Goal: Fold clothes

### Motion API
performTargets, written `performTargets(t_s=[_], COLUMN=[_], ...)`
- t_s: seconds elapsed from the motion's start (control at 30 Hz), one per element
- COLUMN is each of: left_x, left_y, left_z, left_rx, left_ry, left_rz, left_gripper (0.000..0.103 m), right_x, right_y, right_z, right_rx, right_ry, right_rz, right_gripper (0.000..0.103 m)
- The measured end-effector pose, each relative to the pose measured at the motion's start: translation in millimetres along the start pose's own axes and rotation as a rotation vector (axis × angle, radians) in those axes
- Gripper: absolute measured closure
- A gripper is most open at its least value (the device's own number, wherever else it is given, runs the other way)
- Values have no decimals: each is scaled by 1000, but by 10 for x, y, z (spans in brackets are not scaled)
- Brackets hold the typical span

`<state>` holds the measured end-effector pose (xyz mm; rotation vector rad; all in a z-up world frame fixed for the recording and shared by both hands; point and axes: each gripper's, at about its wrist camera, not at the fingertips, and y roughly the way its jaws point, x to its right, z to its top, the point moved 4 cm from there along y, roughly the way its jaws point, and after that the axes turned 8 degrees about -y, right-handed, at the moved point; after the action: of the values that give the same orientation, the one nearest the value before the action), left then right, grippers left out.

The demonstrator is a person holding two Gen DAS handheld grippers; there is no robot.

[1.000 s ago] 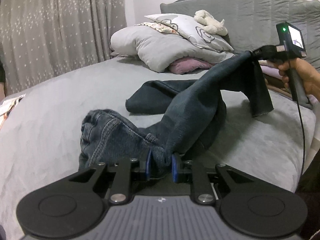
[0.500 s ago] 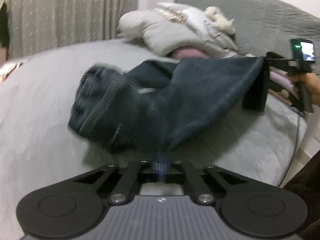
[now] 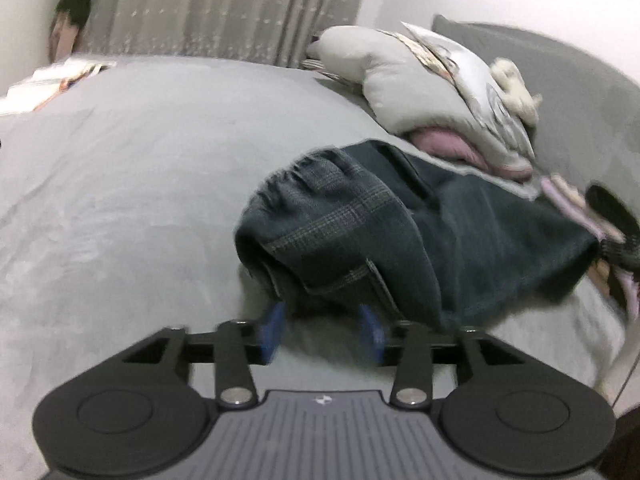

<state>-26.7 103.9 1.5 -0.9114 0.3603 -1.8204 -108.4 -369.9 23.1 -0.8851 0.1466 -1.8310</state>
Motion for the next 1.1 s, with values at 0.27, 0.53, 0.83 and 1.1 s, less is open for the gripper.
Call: performTargets(t_s=[0.27, 0.53, 0.83, 1.1], left_x=[-251, -408, -433, -580], left_y=[271, 508, 581, 662], left_z=[454, 445, 539, 564], left_rx=[-23, -62, -84, -118], left_ry=[-140, -276, -321, -402], left_rz=[-26, -110, -123, -113], left_gripper=[15, 15, 15, 15], right_x=[-228, -633, -1416, -2043], right_y=[-318, -567, -721, -802], right_z=[62, 342, 812, 1185], right_rx=[-20, 29, 103, 115], right_ry=[-96, -73, -78, -100], right_rz=[203, 449, 757, 967], right_gripper=[22, 22, 33, 35])
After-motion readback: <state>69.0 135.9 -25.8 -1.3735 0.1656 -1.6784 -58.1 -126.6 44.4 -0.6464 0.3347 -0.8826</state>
